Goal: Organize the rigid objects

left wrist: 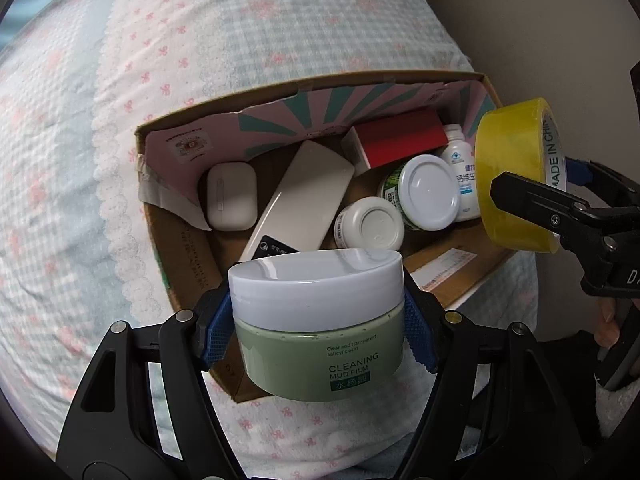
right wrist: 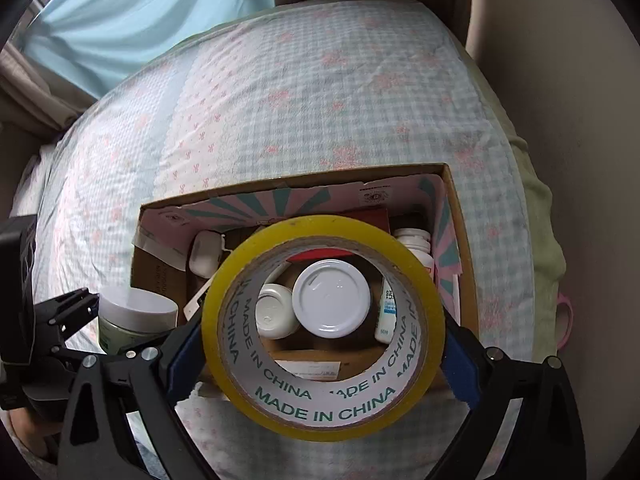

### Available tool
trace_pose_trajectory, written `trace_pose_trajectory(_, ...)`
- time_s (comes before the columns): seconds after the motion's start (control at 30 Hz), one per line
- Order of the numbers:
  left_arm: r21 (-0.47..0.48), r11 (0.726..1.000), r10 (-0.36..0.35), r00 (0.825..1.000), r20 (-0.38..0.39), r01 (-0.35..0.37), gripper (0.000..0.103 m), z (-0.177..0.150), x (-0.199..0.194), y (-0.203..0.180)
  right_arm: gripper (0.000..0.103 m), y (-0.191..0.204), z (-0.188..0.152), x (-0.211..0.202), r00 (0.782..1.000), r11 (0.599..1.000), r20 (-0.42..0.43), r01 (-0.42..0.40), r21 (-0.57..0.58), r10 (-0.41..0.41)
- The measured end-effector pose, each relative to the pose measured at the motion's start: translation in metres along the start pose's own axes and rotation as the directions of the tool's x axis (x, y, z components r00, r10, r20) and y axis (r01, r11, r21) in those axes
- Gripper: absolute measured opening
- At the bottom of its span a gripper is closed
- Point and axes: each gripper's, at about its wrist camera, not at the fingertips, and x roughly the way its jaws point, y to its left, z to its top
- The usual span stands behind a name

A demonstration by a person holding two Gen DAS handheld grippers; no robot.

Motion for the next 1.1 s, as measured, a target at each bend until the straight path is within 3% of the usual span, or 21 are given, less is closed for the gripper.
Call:
trace_pose_trajectory(0.13, 0.019, 1.0, 0.018, 0.999, -0.043, -0.017, 0.069, 0.006, 0.024, -0.006, 0.097, -0.009, 0.001, 0.026, 0.999, 1.0, -0.032, -0.015, -0.007, 0.014)
trace_pose_trajectory(0.37, 0.105, 0.993, 0.07, 0.993, -0.095, -0.06, 0.069, 0.006, 0.043, -0.017, 0.097, -0.023, -0.002, 0.049, 0.991, 0.986, -0.052, -0.117, 0.119, 0.124)
trace_pose_trajectory(0.53, 0.151, 0.986, 0.089, 0.987, -0.133, -0.069, 0.069, 0.005, 0.053, -0.025, 0.1, -0.032, -0.008, 0.054, 0.976, 0.946, -0.012, -0.209, 0.249, 0.219)
trace_pose_trajectory(0.57, 0.152, 0.986, 0.089, 0.986, -0.139, -0.068, 0.073, 0.004, 0.054, -0.026, 0.103, -0.035, -0.009, 0.053, 0.977, 0.939, 0.008, -0.208, 0.273, 0.214)
trace_pose_trajectory(0.6, 0.152, 0.986, 0.084, 0.988, -0.133, -0.064, 0.092, 0.004, 0.053, -0.027, 0.103, -0.038, -0.01, 0.05, 0.976, 0.933, 0.043, -0.216, 0.289, 0.213)
trace_pose_trajectory(0.63, 0.149, 0.986, 0.088, 0.989, -0.115, -0.071, 0.102, 0.003, 0.05, -0.028, 0.103, -0.04, -0.011, 0.045, 0.974, 0.927, 0.08, -0.228, 0.298, 0.213)
trace_pose_trajectory(0.77, 0.132, 0.991, 0.049, 0.995, -0.088, -0.037, 0.103, 0.004, 0.035, -0.026, 0.103, -0.045, -0.01, 0.027, 0.974, 0.933, 0.148, -0.207, 0.295, 0.169)
trace_pose_trajectory(1.1, 0.129, 0.991, 0.043, 0.997, -0.063, -0.035, 0.103, -0.009, 0.01, -0.023, 0.103, -0.058, -0.02, 0.01, 0.982, 0.923, 0.142, -0.165, 0.348, 0.122)
